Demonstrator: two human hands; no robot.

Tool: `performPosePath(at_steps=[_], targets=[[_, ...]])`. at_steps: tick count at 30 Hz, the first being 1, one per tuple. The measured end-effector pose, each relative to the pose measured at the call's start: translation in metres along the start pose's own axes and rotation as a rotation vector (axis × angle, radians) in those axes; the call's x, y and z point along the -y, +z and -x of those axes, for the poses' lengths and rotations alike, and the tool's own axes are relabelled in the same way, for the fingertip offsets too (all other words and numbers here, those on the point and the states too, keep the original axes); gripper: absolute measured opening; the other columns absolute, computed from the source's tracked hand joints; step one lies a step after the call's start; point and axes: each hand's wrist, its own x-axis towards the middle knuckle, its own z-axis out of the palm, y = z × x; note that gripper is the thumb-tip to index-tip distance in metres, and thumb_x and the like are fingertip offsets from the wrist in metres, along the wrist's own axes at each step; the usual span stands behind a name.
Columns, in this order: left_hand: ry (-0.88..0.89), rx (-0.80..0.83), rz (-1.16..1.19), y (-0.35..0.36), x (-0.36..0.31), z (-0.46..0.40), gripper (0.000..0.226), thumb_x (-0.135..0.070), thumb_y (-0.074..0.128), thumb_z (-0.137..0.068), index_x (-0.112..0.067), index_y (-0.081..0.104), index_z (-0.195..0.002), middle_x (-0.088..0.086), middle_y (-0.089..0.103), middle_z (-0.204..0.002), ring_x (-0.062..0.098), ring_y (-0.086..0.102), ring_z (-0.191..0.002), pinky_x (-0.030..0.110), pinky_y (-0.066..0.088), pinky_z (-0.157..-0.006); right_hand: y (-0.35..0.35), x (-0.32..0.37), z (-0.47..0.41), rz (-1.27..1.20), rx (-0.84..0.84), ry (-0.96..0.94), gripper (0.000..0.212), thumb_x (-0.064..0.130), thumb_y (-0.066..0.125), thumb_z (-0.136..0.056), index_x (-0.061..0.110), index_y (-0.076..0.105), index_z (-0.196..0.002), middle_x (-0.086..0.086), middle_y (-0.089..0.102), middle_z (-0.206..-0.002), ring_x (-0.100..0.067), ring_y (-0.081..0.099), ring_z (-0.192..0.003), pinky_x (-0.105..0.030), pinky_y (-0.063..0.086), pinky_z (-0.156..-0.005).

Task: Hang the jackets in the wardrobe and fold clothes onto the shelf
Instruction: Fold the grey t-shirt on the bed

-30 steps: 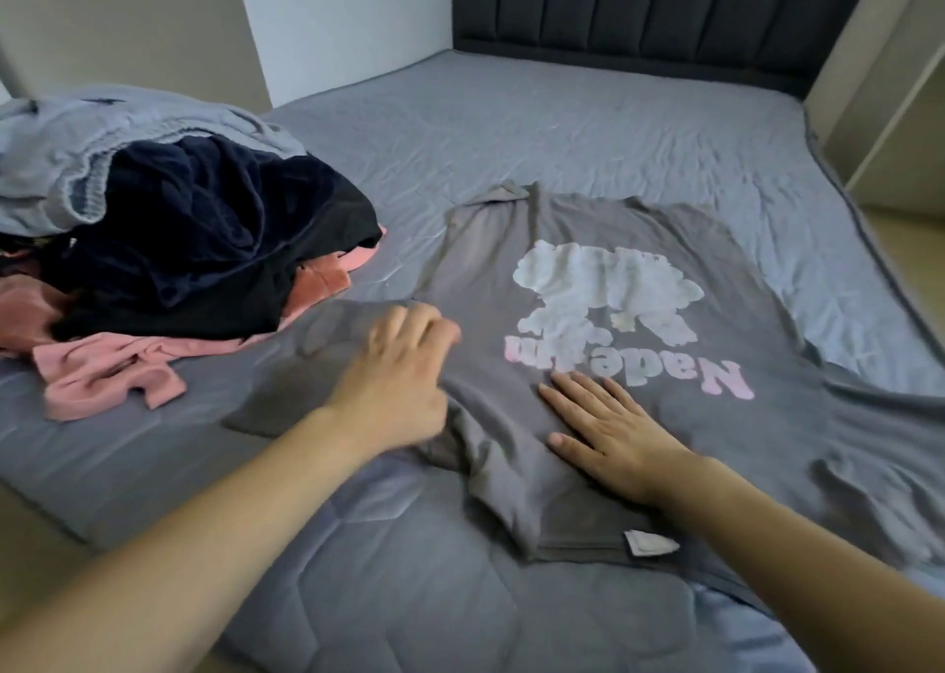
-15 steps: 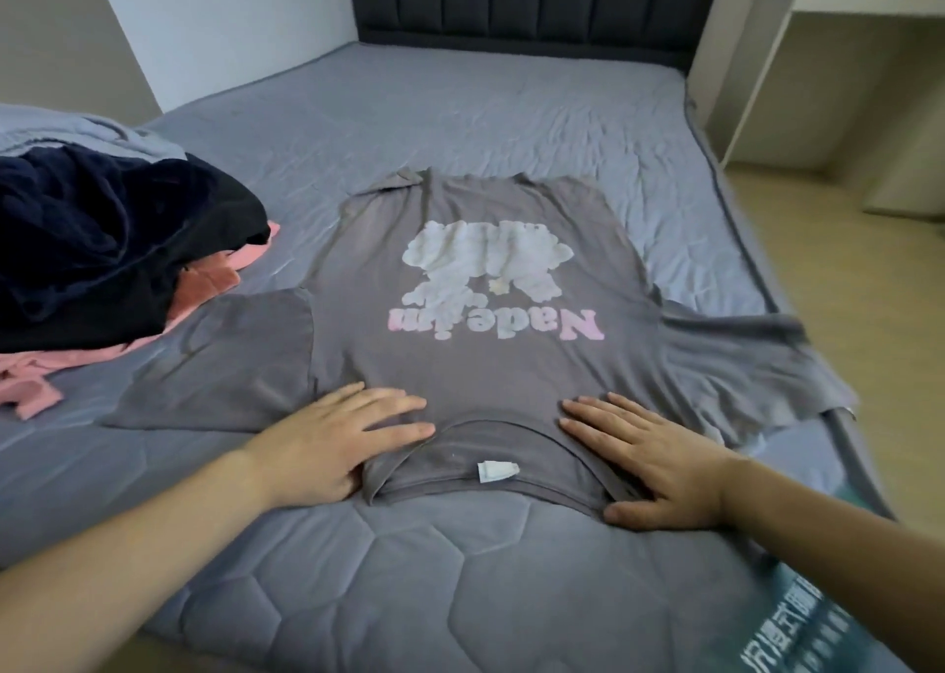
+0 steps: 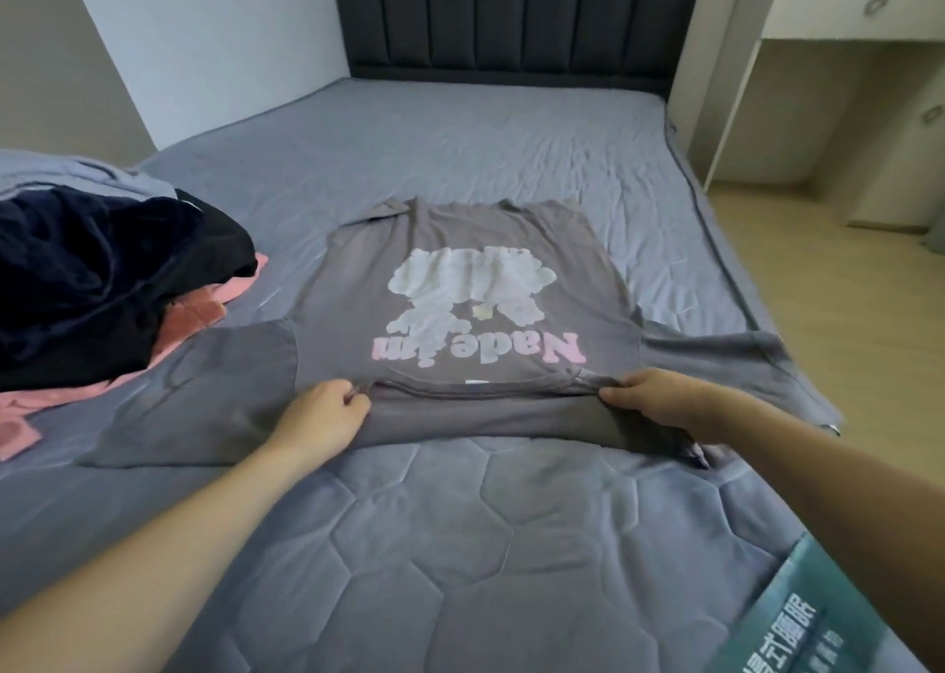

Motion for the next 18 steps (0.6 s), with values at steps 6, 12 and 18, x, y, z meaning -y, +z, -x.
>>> performPosePath(at_steps=[6, 12, 18], targets=[[0.186, -0.174, -0.557, 0.006, 0.005, -0.005, 0.044, -0.055, 0.034, -0.100, -0.016, 0.056, -0.095, 0.010, 0.072, -0.093, 0.036, 0.067, -0.089, 0.038, 0.048, -0.068, 0.013, 0.007, -0.034, 0.562, -0.136, -0.097, 0.036, 0.039, 0.039, -0.102, 0.013, 0.060, -0.116, -0.014, 0.063, -0.118, -0.032, 0.059, -0.107, -0.034, 0.042, -0.083], [0.151, 0.117, -0.528, -0.002, 0.026, -0.021, 0.018, -0.034, 0.038, -0.099, -0.018, 0.041, -0.093, 0.009, 0.065, -0.111, 0.034, 0.063, -0.098, 0.037, 0.041, -0.071, 0.025, -0.020, -0.026, 0.723, -0.234, -0.112, 0.040, 0.052, 0.035, -0.100, 0.019, 0.055, -0.107, -0.016, 0.065, -0.106, -0.036, 0.062, -0.099, -0.036, 0.038, -0.070], [-0.086, 0.156, -0.345, -0.034, 0.039, -0.011, 0.011, -0.016, 0.056, -0.069, -0.017, 0.051, -0.079, 0.002, 0.059, -0.090, 0.026, 0.056, -0.086, 0.031, 0.038, -0.060, 0.016, -0.004, -0.048, 0.801, -0.039, -0.041, 0.036, 0.046, 0.036, -0.101, 0.018, 0.058, -0.102, -0.013, 0.063, -0.118, -0.030, 0.059, -0.108, -0.037, 0.044, -0.087]])
